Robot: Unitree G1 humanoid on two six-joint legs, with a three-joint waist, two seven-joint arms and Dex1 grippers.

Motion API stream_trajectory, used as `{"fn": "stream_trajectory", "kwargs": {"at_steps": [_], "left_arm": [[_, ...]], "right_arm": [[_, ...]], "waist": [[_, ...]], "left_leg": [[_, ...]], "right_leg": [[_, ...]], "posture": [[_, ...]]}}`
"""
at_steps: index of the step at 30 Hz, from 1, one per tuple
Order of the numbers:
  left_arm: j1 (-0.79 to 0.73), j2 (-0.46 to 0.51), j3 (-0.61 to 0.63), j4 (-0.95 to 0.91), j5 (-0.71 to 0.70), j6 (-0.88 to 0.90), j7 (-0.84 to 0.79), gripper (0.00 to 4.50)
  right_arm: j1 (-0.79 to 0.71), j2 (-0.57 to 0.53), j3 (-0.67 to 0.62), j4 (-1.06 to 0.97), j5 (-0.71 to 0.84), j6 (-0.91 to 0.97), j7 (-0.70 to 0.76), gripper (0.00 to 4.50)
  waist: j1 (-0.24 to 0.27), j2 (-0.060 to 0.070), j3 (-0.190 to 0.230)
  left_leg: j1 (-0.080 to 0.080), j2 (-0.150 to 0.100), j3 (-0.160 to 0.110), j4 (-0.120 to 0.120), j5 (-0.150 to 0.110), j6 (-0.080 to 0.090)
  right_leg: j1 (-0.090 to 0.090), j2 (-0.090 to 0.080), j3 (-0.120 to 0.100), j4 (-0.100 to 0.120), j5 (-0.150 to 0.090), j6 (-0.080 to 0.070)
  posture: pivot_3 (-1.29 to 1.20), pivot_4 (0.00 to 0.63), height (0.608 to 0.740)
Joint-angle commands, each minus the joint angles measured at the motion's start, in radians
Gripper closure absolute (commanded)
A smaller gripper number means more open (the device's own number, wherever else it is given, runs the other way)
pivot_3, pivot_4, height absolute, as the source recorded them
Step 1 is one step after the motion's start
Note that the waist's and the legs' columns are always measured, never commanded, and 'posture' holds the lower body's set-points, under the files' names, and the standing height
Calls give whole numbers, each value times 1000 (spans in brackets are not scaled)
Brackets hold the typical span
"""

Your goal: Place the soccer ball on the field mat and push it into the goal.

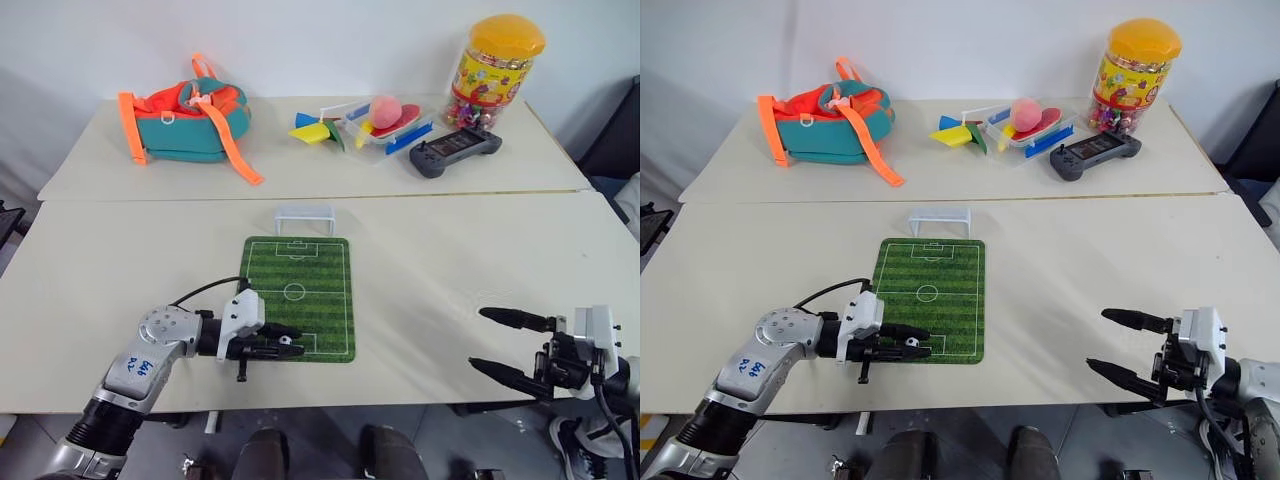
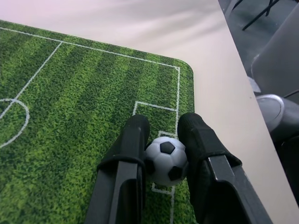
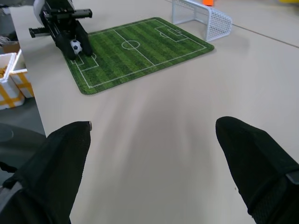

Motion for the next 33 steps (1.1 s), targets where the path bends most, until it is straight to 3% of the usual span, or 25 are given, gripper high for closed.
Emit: {"fn": "stream_trajectory", "kwargs": {"at_steps": [1,9,20,28,31,33], "left_arm": [[-2,-5,-3,20,21,-42,-6,3641],[-4,-16,-14,40,41,-66,-4,3641],[-18,-44,9,47,45,-108,15,300],[-44,-9,95,-40,-23,-74,25,300],[-37,-3,152,-90,-89,-62,13,893],[-9,20,154,-126,-111,-37,-14,1559]], "right_arm": [[3,7,-27,-20,4,-17,-10,0],[-21,-2,-22,2,-10,-21,-21,0],[-47,-4,-18,29,-23,-22,-19,0],[-38,-8,-41,26,42,-9,65,0],[-22,-4,-37,15,45,-4,71,0],[-7,6,-30,-4,49,-2,69,0]], "waist": [[0,0,0],[0,0,0],[0,0,0],[0,0,0],[0,0,0],[0,0,0]], "left_leg": [[0,0,0,0,0,0],[0,0,0,0,0,0],[0,0,0,1,0,0],[0,0,0,1,0,0],[0,0,0,1,0,0],[0,0,0,1,0,0]], "right_leg": [[0,0,0,0,0,0],[0,0,0,0,0,0],[0,0,0,0,0,0],[0,0,0,1,0,0],[0,0,0,1,0,0],[0,0,0,1,0,0]], "posture": [[0,150,740],[0,150,740],[0,150,740],[0,150,740],[0,150,740],[0,150,740]]}}
